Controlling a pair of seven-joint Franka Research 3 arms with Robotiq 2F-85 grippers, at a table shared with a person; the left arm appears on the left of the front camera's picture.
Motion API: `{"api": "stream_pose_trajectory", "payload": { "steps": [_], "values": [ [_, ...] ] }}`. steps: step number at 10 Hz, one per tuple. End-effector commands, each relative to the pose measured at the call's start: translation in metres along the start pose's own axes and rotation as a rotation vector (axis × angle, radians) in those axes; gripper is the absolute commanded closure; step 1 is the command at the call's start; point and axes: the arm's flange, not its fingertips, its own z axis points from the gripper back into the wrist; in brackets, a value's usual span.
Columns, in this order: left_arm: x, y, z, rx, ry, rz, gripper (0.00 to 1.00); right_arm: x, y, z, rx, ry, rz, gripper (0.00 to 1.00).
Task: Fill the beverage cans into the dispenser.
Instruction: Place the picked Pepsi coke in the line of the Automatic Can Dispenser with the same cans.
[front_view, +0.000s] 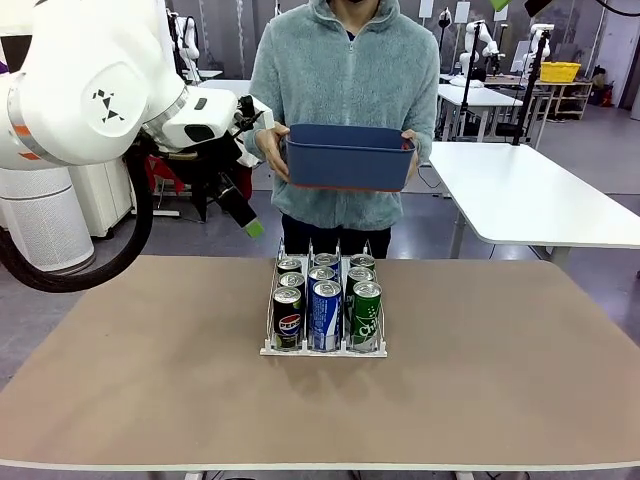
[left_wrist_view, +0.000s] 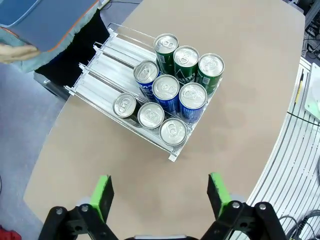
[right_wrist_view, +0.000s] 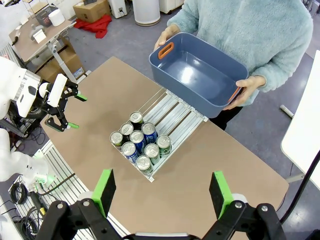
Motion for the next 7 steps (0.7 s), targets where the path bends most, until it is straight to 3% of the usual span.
{"api": "stream_pose_trajectory", "payload": {
  "steps": [1,3,7],
  "values": [
    [0.000,0.000,0.000,0.000,0.000,0.000,0.00,0.000,0.000,-0.001,-0.002,-0.004,-0.001,0.00],
    [-0.010,0.028,0.060,0.020,0.032,-0.050,0.00,0.000,0.000,-0.001,-0.002,-0.004,-0.001,0.00],
    [0.005,0.059,0.156,0.015,-0.049,-0.122,0.00,0.000,0.000,-0.001,-0.002,-0.004,-0.001,0.00]
  ]
}}
